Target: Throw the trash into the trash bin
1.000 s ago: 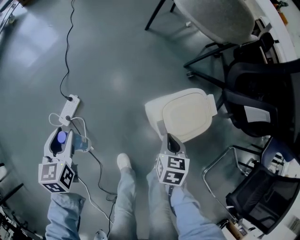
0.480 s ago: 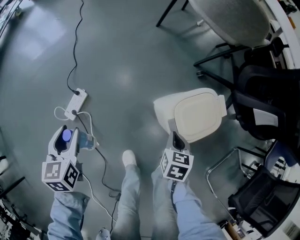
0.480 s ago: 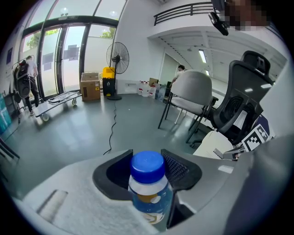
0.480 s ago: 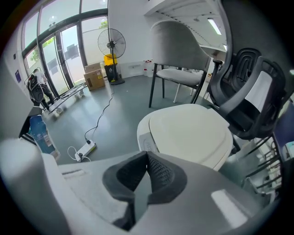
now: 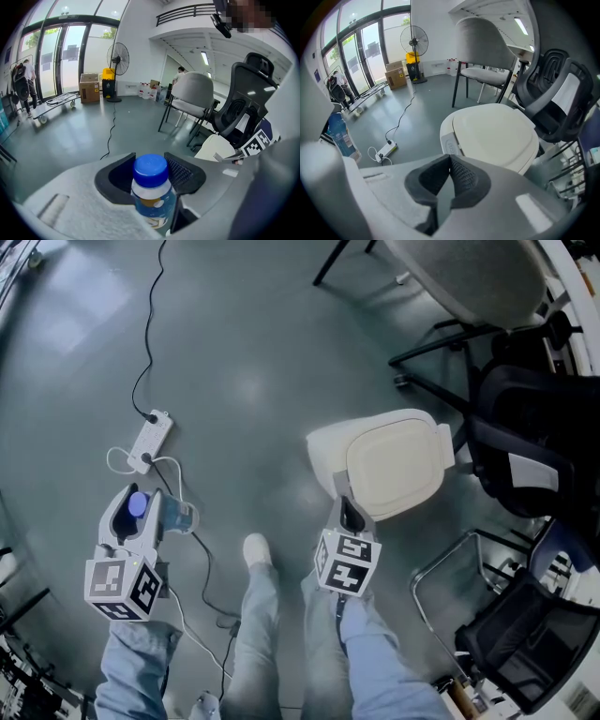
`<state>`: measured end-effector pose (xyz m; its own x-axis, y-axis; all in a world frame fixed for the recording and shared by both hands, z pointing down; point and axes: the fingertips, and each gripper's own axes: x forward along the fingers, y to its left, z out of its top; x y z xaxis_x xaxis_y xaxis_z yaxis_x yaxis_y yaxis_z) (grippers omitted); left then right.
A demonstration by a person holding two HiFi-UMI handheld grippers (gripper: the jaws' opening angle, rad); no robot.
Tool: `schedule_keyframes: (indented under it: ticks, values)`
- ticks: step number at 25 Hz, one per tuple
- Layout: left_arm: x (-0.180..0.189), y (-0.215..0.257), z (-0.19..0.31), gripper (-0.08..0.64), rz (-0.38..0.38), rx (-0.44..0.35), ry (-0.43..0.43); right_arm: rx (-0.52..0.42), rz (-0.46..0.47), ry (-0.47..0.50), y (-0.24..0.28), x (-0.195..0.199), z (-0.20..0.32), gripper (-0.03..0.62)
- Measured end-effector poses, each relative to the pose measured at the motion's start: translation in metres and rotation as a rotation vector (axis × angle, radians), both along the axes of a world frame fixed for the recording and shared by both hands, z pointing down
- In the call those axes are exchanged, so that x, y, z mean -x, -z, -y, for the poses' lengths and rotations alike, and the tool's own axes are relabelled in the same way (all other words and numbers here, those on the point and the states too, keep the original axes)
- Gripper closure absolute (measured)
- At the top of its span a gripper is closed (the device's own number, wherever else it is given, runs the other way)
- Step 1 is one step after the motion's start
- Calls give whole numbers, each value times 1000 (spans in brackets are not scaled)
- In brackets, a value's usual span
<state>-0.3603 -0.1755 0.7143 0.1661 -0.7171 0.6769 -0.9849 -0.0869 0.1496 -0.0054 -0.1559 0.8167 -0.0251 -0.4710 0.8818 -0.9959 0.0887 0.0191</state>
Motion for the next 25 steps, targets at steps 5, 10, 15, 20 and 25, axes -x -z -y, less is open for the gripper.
schedule_keyframes:
  ticks: [5,10,15,20,25]
  values:
    - [-7,1,3,357,-1,-1,-11,10,-46,42,-1,3,1,589]
    - [-14,3,5,357,-1,-6,-16,7,-59,54,-1,4,2,588]
    - [-18,5,3,357,0,-14,-19,-11,-27,56,0,1,1,589]
    - [-20,9,-4,357,8,-16,-7,-60,91,40,11,-1,3,589]
    - [-30,14,-7,357,9,-26,-5,-125,111,32,30,-14,9,589]
